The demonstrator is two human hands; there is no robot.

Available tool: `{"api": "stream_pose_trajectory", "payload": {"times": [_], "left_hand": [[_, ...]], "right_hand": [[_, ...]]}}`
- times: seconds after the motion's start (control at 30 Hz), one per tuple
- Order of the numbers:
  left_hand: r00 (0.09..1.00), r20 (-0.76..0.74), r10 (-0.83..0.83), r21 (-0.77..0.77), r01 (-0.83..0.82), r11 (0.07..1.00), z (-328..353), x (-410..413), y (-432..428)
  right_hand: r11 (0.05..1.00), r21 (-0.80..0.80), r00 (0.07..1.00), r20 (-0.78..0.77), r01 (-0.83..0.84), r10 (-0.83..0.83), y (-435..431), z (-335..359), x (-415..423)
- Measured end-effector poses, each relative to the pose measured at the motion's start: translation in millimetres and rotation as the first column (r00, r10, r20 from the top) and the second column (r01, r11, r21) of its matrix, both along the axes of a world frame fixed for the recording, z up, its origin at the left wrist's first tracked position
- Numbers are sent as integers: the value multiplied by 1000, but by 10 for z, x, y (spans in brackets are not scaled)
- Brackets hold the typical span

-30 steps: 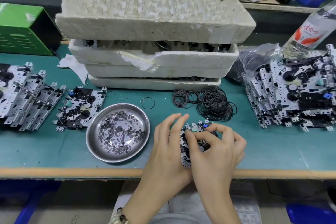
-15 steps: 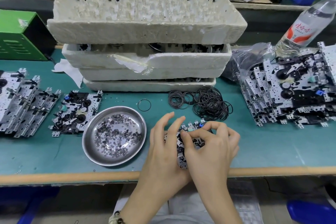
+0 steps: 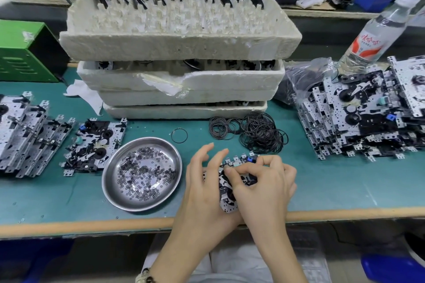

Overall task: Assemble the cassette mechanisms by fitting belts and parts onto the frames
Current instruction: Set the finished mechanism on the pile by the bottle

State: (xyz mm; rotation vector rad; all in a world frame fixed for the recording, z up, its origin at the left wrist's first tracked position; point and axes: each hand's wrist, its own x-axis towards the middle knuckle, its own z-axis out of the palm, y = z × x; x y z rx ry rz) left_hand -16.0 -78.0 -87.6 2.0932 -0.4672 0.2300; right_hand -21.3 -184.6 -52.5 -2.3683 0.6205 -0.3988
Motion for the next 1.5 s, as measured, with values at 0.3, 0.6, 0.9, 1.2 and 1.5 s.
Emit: {"api": "stream_pose_trajectory", "payload": {"times": [0.3,0.6,0.9,1.2,1.5], "left_hand": [[1000,-9,4,-3,-4,1000,14,-10,0],[1000,-24,-19,-14,19,1000,32,-13,20],[997,-38,-67,-2,67,998,23,6,47],[991,-14,-131,-6,131,991,12,28,76],[983,29,-181,-19,182,983,40,36,104]], "right_hand": [[987,-155,993,106,-35,52,35,-2,-68],[811,-512,923,86,-282,375,-6,105,-66],[716,-556,855,19,-423,519,-141,199,71],[723,-524,842,22,-450,539,-264,193,61],[733,-553,850,79,-397,520,-306,160,48]]}}
